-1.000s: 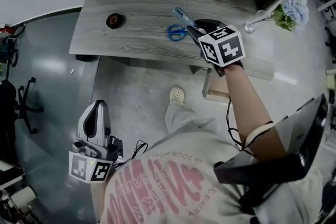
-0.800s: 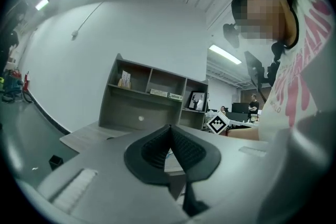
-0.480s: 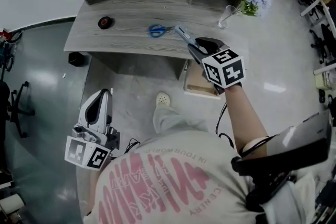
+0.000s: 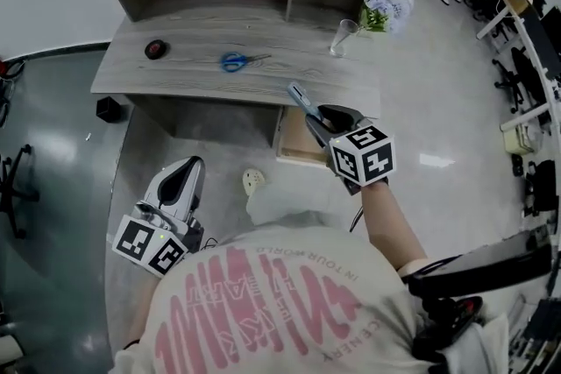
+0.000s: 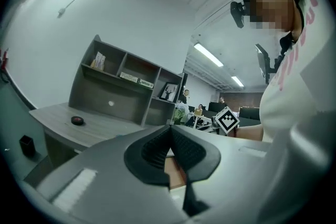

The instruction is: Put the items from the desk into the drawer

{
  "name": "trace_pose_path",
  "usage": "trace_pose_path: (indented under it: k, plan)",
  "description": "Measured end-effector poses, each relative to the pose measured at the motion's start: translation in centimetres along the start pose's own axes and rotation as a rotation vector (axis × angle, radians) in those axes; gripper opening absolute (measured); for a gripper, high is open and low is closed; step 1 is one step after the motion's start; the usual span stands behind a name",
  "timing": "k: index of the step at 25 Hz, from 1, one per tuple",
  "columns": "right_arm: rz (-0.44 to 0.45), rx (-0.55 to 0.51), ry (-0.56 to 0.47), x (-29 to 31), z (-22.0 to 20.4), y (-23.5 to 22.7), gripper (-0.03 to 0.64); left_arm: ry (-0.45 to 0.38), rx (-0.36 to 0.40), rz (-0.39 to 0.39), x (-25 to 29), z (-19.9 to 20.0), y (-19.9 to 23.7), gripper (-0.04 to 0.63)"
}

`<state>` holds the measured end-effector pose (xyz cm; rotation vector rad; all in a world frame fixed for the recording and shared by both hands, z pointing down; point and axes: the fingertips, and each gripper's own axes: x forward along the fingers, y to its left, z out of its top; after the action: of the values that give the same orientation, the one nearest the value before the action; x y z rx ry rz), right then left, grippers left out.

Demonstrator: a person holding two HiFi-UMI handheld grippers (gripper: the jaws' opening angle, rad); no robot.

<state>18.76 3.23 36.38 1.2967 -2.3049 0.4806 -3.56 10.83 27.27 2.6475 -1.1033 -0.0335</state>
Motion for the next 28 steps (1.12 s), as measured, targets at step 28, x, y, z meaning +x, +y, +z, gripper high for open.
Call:
trace_pose_path:
  k: [28]
  plan:
    - [0.136, -0.09, 0.611, 12.0, -21.5, -8.1, 0.133, 0.191, -0.086, 0.373, 5.2, -9.5, 1.3, 0.02]
